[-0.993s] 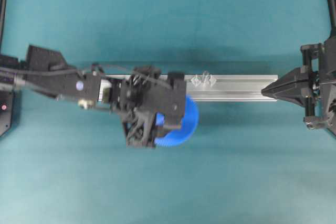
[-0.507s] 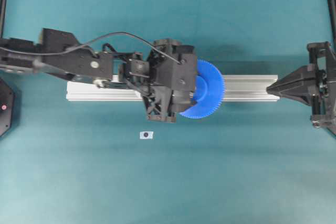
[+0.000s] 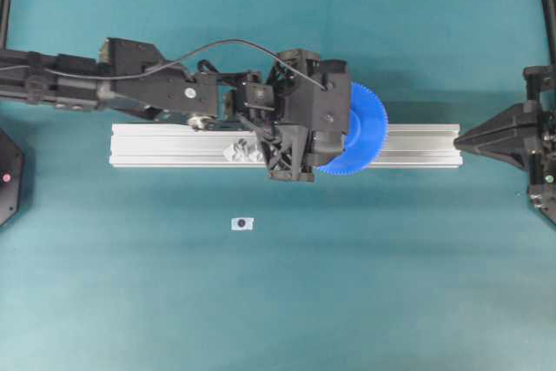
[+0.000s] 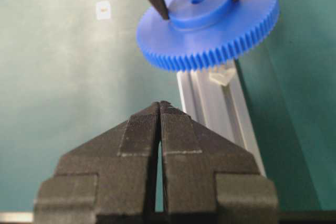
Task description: Find the location of the shaft and insert the large gear.
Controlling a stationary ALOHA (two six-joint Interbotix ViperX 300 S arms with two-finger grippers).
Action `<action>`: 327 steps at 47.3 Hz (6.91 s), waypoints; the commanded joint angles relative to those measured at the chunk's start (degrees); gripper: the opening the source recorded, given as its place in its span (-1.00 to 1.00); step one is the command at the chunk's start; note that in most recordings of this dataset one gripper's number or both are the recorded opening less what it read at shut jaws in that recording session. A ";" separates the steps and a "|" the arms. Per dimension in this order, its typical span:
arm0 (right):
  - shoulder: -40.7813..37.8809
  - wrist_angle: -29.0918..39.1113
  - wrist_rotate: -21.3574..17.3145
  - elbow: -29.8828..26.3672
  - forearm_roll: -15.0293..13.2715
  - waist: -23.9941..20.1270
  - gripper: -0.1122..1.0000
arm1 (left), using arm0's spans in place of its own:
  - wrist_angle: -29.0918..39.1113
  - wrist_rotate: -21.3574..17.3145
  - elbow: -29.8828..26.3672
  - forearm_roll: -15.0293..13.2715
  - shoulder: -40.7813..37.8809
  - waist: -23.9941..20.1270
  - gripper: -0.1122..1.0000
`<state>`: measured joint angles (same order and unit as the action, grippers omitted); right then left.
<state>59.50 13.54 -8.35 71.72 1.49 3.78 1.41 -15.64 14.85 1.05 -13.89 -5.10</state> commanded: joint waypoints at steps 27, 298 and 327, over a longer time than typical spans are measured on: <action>1.32 0.18 -0.44 -0.26 -0.18 0.88 -0.77 | -0.79 0.35 -3.16 0.18 -0.62 -1.05 0.48; 4.39 1.93 -1.85 0.79 -0.18 0.88 -0.77 | 5.80 18.72 9.14 0.18 16.79 0.44 0.74; 4.66 1.93 -1.93 0.62 -0.18 0.88 -0.77 | 5.71 18.72 16.00 0.18 25.58 0.79 0.74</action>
<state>64.51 15.73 -9.58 72.95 1.41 4.57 7.47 3.08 30.85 1.05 9.40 -4.57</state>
